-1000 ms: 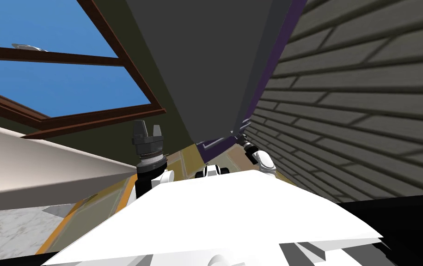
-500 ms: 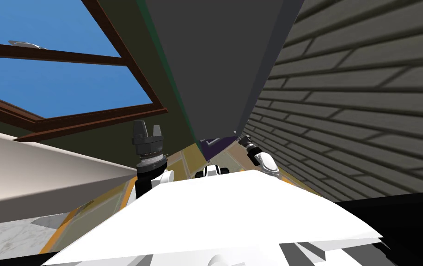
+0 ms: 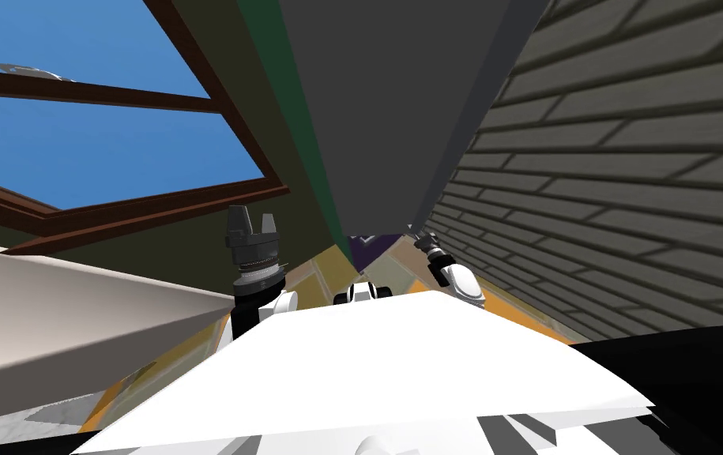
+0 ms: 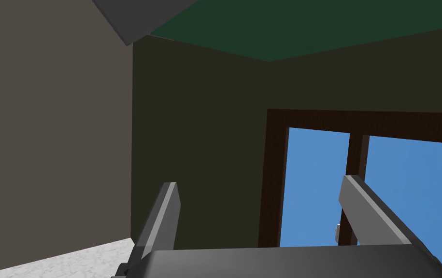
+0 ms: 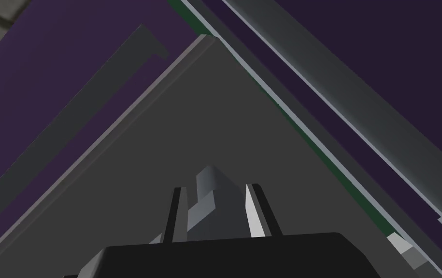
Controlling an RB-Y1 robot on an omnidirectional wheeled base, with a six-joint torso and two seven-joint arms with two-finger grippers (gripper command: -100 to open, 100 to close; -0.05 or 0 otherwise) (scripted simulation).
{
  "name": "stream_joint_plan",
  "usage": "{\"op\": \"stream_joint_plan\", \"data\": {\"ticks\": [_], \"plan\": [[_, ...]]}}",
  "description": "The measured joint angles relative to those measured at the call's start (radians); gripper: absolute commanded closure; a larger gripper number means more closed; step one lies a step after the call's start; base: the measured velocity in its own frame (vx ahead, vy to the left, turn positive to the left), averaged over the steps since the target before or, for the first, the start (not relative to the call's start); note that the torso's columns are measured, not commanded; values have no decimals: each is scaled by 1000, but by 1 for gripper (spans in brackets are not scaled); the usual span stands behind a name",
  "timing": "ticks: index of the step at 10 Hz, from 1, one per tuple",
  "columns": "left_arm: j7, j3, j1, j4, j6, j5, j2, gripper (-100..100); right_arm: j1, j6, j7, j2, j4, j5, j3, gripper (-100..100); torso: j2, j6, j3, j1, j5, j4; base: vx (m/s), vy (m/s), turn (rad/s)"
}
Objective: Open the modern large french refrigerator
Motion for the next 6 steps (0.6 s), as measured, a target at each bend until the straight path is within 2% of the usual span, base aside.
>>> {"op": "stream_joint_plan", "data": {"ticks": [2, 3, 4, 6], "plan": [[0, 0, 0, 0, 0, 0, 0, 0, 16, 24, -9, 17, -19, 15, -19, 100, 3, 1, 2, 0, 0, 0, -86, 155, -95], [0, 0, 0, 0, 0, 0, 0, 0, 23, 28, -11, 19, -16, 16, -21, 100, -1, 1, -1, -7, 0, 1, -60, 182, -172], [0, 0, 0, 0, 0, 0, 0, 0, 29, 37, -4, 33, -18, 15, -33, 100, 0, 5, -1, -2, 0, 0, -59, 319, -216], [0, 0, 0, 0, 0, 0, 0, 0, 54, 63, -10, 53, -39, 24, -66, 100, -1, 1, 0, 4, 1, -1, -29, 305, -171]]}}
